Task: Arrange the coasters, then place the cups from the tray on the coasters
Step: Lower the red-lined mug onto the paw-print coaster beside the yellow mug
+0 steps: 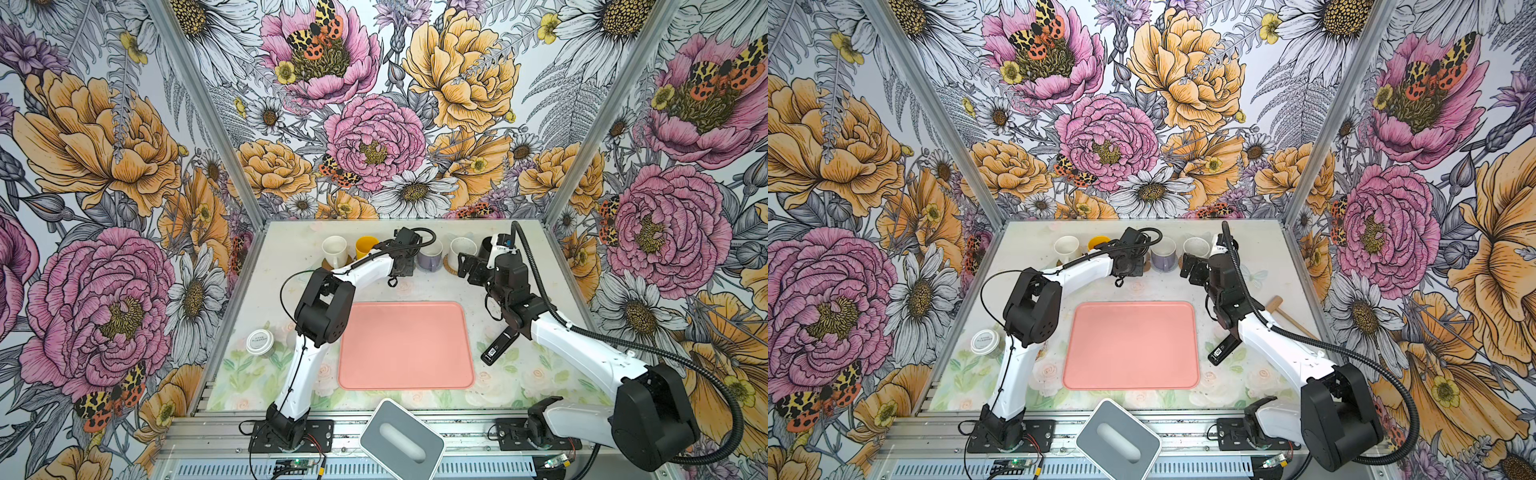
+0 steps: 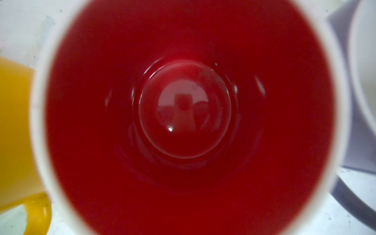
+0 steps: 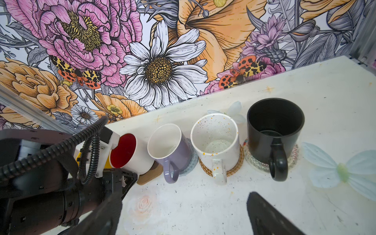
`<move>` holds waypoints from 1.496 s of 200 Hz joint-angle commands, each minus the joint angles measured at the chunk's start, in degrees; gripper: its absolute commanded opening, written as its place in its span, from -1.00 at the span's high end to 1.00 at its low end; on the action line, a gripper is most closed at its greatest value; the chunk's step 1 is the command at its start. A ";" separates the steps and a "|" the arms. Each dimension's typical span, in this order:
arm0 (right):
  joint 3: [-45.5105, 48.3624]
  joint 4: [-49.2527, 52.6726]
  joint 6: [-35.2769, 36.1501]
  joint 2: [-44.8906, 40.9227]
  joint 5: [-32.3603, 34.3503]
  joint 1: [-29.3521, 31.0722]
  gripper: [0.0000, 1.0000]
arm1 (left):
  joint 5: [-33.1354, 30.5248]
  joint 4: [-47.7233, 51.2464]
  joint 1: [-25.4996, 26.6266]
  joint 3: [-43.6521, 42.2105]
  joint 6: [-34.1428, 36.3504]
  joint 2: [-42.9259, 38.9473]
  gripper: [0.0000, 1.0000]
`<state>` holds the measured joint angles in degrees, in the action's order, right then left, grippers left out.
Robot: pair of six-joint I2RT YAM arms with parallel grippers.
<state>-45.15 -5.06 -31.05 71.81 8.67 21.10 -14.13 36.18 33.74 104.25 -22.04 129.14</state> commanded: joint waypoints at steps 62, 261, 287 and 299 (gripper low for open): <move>-0.12 -1.08 -0.06 1.09 -0.67 -0.61 -0.95 | -1.63 -2.56 -0.86 2.96 1.05 0.94 1.00; 0.04 -1.03 -0.17 1.14 -1.01 -0.81 -0.95 | -0.91 -0.94 -1.28 3.86 1.30 2.23 1.00; 0.01 -1.07 -0.19 1.18 -1.02 -0.81 -0.95 | -0.56 -0.94 -1.30 3.90 1.25 2.19 0.94; 0.06 -1.03 -0.23 1.12 -1.13 -0.82 -0.95 | -0.48 -0.94 -1.33 3.92 1.30 2.20 0.89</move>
<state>-45.15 -5.06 -31.05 72.51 8.03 20.64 -14.06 37.10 33.15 105.97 -21.87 131.15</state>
